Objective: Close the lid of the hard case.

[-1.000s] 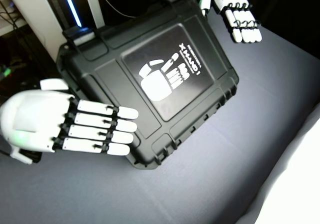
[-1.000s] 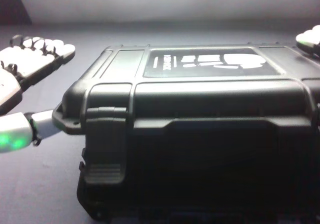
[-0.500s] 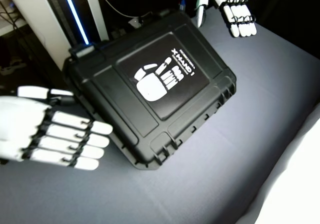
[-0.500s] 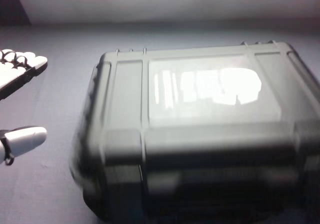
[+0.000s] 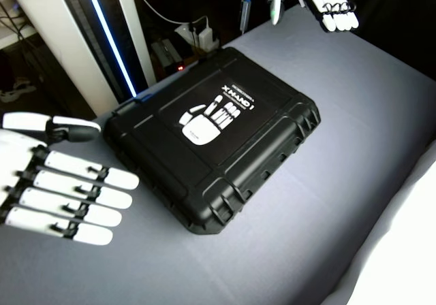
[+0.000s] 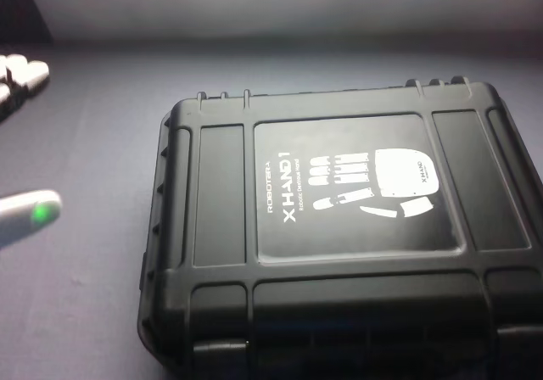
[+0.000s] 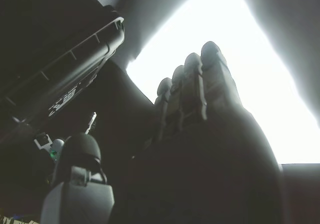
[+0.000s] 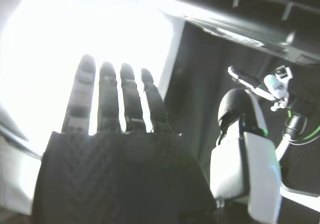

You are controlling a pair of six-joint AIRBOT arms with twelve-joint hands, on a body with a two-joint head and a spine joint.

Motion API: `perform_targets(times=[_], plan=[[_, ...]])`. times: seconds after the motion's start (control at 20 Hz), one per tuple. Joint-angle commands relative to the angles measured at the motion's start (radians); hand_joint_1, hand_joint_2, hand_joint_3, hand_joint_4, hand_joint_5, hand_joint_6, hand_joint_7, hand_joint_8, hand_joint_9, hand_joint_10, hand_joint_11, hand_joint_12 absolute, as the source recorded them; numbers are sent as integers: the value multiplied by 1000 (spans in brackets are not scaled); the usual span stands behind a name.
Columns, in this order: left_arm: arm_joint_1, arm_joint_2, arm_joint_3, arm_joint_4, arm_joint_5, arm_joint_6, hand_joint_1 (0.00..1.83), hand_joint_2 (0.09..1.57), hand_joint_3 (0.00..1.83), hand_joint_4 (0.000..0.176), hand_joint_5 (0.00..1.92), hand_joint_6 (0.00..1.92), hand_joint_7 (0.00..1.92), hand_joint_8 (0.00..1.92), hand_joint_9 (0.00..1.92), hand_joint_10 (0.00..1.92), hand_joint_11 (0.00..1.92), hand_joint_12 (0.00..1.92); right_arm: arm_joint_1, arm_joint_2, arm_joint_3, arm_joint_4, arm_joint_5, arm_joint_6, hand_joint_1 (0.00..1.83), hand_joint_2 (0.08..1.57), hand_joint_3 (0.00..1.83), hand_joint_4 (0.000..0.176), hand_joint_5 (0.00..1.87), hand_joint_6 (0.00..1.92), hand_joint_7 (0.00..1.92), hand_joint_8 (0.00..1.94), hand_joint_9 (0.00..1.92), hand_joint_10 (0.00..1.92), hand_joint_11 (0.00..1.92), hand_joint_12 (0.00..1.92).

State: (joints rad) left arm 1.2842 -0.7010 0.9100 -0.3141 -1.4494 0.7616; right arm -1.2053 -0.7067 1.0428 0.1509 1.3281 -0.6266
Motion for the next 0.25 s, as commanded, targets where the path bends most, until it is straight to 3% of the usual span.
perform_targets(times=[0.0, 0.05, 0.1, 0.15, 0.2], plan=[[-24, -13, 9, -17, -144, -1, 45, 1229, 1, 0, 11, 2, 0, 0, 1, 0, 7, 3, 17, -11, 6, 20, 160, 4, 132, 1161, 0, 23, 90, 6, 85, 11, 58, 12, 99, 34], [-64, -35, 21, -6, -141, -1, 31, 1209, 0, 12, 0, 0, 0, 0, 0, 0, 0, 0, 34, -30, 9, 24, 186, 4, 218, 1190, 9, 5, 118, 11, 114, 12, 96, 16, 123, 45], [-89, -48, 29, 2, -135, -1, 31, 1209, 0, 12, 0, 0, 0, 0, 0, 0, 0, 0, 42, -42, 11, 26, 205, 4, 218, 1190, 9, 5, 118, 11, 114, 12, 96, 16, 123, 45], [-117, -64, 38, 10, -134, -1, 33, 1233, 4, 0, 0, 0, 0, 0, 0, 0, 0, 0, 51, -57, 16, 31, 232, 4, 390, 1229, 13, 46, 116, 4, 90, 2, 60, 1, 60, 19], [-139, -75, 44, 15, -140, -1, 6, 1225, 0, 0, 0, 0, 0, 0, 0, 0, 0, 0, 64, -69, 19, 33, 252, 4, 561, 1231, 7, 0, 110, 2, 75, 2, 55, 1, 65, 22]])
